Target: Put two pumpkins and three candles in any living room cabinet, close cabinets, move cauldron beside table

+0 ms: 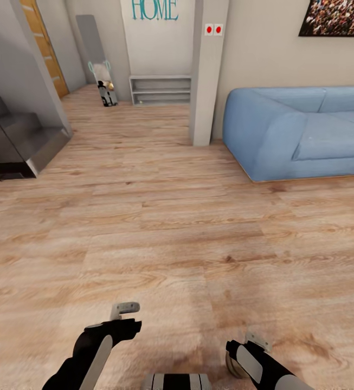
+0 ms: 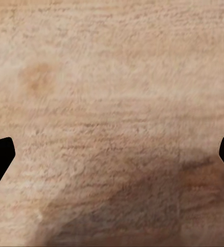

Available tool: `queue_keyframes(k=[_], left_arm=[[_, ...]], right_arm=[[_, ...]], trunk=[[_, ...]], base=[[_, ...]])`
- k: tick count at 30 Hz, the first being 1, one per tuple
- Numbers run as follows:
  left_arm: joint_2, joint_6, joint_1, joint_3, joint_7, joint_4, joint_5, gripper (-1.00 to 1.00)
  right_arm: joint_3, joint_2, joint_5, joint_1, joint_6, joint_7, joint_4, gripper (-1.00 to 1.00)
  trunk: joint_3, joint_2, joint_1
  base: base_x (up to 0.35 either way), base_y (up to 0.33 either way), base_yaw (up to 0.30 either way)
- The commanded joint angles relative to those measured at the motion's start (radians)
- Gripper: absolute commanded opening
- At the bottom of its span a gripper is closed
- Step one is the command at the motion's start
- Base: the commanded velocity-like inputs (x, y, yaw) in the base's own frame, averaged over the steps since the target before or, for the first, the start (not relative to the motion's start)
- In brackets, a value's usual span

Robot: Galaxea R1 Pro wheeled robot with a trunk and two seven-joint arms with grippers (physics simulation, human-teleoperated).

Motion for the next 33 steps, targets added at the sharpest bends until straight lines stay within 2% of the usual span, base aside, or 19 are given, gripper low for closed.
queue_keyframes(k=[1,6,8,11,19,23,33], left_arm=[[0.001,0.004,0.0,0.0,0.008,-0.003,0.011,1.0],[0.001,0.023,0.001,0.035,0.005,-0.018,0.011,1.0],[0.006,0.044,0.001,0.073,0.002,-0.035,0.011,1.0],[0.022,0.058,0.002,0.103,-0.03,-0.046,0.011,1.0],[0.024,0.062,0.002,0.105,-0.047,-0.048,0.009,1.0],[0.023,0.062,0.002,0.105,-0.048,-0.048,0.009,1.0],[0.023,0.062,0.002,0.105,-0.047,-0.048,0.009,1.0]], right_arm=[[0.008,0.0,-0.004,0.0,0.005,-0.007,-0.002,1.0],[0.009,-0.001,-0.004,0.0,-0.01,0.0,-0.002,1.0],[0.009,-0.002,-0.004,0.0,-0.028,0.025,-0.001,1.0],[0.009,-0.004,-0.004,0.0,-0.037,0.046,0.0,1.0],[0.01,-0.005,-0.004,0.0,-0.039,0.05,0.001,1.0],[0.008,-0.006,-0.004,0.0,-0.041,0.05,0.003,1.0],[0.008,-0.007,-0.006,-0.001,-0.044,0.05,0.008,1.0]], trunk=[[-0.005,-0.001,0.0],[-0.012,-0.001,0.001],[-0.016,-0.001,0.002],[-0.024,-0.002,0.002],[-0.024,-0.002,0.002],[-0.04,-0.003,0.004],[-0.04,-0.003,0.004]], base=[[0.0,0.0,0.0],[0.0,0.0,0.0],[0.0,0.0,0.0],[0.0,0.0,0.0],[0.0,0.0,0.0],[0.0,0.0,0.0],[0.0,0.0,0.0]])
